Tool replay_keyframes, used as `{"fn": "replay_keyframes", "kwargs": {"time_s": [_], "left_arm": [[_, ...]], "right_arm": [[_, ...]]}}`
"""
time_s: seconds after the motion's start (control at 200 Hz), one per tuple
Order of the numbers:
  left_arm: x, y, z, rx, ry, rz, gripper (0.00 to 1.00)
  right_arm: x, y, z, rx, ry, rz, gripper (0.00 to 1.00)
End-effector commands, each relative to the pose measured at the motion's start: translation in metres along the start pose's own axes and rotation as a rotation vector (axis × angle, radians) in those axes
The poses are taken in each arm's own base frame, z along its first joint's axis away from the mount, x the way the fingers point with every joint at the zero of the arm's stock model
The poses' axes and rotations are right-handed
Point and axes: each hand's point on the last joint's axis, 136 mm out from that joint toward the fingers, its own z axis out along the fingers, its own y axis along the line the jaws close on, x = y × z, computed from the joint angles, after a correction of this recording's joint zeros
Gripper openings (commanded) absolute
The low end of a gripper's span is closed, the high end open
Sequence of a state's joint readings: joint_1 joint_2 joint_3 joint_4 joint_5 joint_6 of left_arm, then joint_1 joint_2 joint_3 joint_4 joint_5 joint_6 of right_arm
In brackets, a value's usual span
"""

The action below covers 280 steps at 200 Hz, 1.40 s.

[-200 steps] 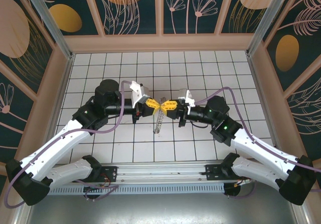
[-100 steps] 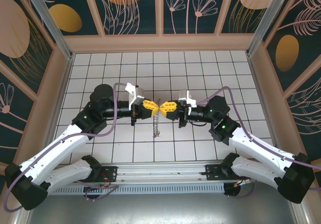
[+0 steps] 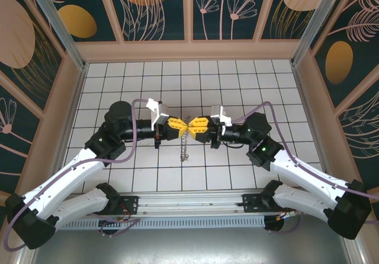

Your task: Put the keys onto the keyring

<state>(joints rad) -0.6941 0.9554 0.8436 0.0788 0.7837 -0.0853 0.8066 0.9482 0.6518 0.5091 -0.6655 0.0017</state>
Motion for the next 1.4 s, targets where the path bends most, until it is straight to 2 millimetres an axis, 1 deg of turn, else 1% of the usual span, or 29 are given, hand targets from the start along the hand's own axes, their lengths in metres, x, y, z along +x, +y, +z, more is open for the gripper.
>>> {"fn": "replay_keyframes", "kwargs": {"time_s": [0.0, 0.125, 0.24, 0.33, 0.49, 0.601, 0.701, 0.811, 0.816, 0.826, 0.886, 1.011, 1.176, 1.206, 1.216, 1.241, 1.396], "left_arm": [[-0.019, -0.01, 0.0, 0.013, -0.024, 0.088, 0.0], [-0.014, -0.007, 0.001, -0.002, 0.012, 0.09, 0.0], [-0.012, -0.006, 0.0, -0.006, 0.031, 0.093, 0.0], [-0.011, -0.007, 0.0, -0.002, 0.046, 0.095, 0.0], [-0.006, -0.005, 0.0, -0.008, 0.076, 0.093, 0.0], [0.002, -0.002, 0.001, -0.015, 0.107, 0.083, 0.0], [0.004, -0.001, 0.001, -0.023, 0.118, 0.083, 0.0], [0.009, 0.001, 0.002, -0.024, 0.131, 0.076, 0.0], [0.003, 0.0, 0.001, -0.025, 0.122, 0.086, 0.0], [-0.002, -0.001, 0.001, -0.025, 0.115, 0.093, 0.0], [-0.001, 0.0, 0.002, -0.025, 0.12, 0.092, 0.0], [-0.002, 0.0, 0.003, -0.016, 0.114, 0.088, 0.0], [-0.007, -0.006, 0.004, 0.018, 0.08, 0.068, 0.0], [-0.009, -0.007, 0.004, 0.024, 0.072, 0.067, 0.02], [-0.002, -0.005, 0.005, 0.024, 0.083, 0.052, 0.03], [0.001, -0.005, 0.006, 0.026, 0.083, 0.043, 0.04], [-0.002, -0.009, 0.006, 0.047, 0.041, 0.043, 0.1]], "right_arm": [[0.006, 0.0, 0.003, 0.023, 0.058, 0.015, 0.24], [0.006, -0.006, -0.002, 0.076, 0.074, 0.009, 0.26], [0.005, -0.008, -0.005, 0.096, 0.077, 0.002, 0.24], [0.008, -0.011, -0.005, 0.116, 0.097, 0.001, 0.21], [0.014, -0.017, -0.004, 0.143, 0.138, 0.005, 0.13], [0.012, -0.017, -0.004, 0.141, 0.132, 0.004, 0.14], [0.011, -0.018, -0.004, 0.149, 0.13, 0.002, 0.15], [0.008, -0.018, -0.005, 0.149, 0.124, -0.006, 0.11], [0.008, -0.017, -0.005, 0.148, 0.123, -0.005, 0.1], [0.008, -0.017, -0.005, 0.148, 0.123, -0.005, 0.09], [0.007, -0.017, -0.005, 0.143, 0.12, -0.008, 0.0], [0.009, -0.016, -0.003, 0.135, 0.119, -0.01, 0.0], [0.0, -0.006, -0.002, 0.077, 0.05, -0.024, 0.0], [-0.002, -0.004, -0.003, 0.067, 0.034, -0.026, 0.0], [-0.003, -0.003, -0.003, 0.065, 0.028, -0.027, 0.0], [-0.004, -0.002, -0.003, 0.06, 0.016, -0.03, 0.0], [-0.01, 0.006, -0.005, 0.016, -0.044, -0.039, 0.0]]}}
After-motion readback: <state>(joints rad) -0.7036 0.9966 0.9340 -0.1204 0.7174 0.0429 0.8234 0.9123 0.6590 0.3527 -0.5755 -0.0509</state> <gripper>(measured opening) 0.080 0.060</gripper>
